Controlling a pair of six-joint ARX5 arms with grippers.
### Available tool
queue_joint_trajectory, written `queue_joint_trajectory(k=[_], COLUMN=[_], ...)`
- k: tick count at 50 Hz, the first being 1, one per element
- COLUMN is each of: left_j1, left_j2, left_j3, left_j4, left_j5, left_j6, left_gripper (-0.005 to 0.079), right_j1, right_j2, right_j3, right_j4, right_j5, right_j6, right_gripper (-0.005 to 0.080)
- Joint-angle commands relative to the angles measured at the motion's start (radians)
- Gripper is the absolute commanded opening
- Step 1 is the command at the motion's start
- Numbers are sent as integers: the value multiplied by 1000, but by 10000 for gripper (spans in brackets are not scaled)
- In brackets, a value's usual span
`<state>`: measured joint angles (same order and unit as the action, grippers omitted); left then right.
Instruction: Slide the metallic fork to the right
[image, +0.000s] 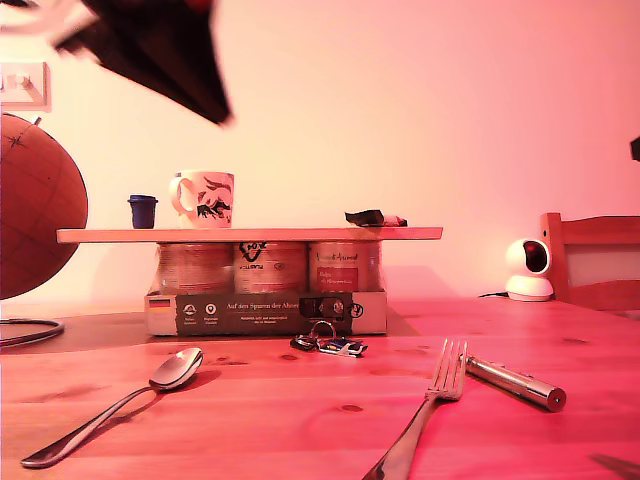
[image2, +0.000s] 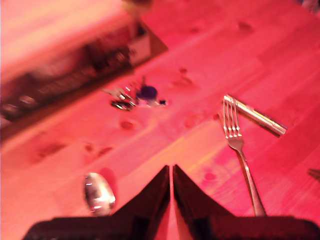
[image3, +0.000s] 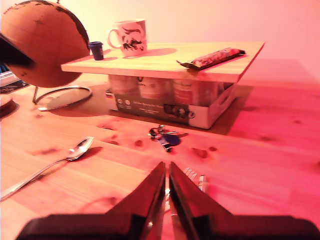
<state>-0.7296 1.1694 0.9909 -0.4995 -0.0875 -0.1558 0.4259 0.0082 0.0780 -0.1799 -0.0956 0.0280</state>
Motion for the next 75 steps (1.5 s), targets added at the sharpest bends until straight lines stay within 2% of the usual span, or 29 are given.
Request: queue_joint_trajectory(k=[1, 9, 27, 36, 44, 55, 66, 75], left_j1=[36, 141, 448, 540, 575, 577, 577, 577], left_j2=[-37, -174, -468, -583, -691, -803, -825, -824], left_j3=[-64, -180, -373, -444, -494, -514, -514, -514], left_j4=[0, 45, 112, 108, 103, 56, 46, 21], left_j5=[-4, 13, 196, 215, 214, 201, 204, 204], left_j6=[7, 19, 59, 59, 59, 59, 94, 93], left_gripper=[-20, -20, -20, -20, -20, -20, -19, -19], right_j1=[-25, -65, -69, -69, -71, -93, -99, -100], right_j2=[-5, -5, -5, -5, -5, -5, -5, -5], right_j3=[29, 33, 35, 38, 58, 89, 89, 89], right_j4=[11, 11, 0, -23, -52, -87, -64, -86], right_j5=[-19, -81, -134, -134, -106, 51, -45, -24], right_j6=[-2, 0, 25, 24, 0, -10, -6, -2], right_gripper=[-12, -12, -12, -12, -12, -12, -12, -12])
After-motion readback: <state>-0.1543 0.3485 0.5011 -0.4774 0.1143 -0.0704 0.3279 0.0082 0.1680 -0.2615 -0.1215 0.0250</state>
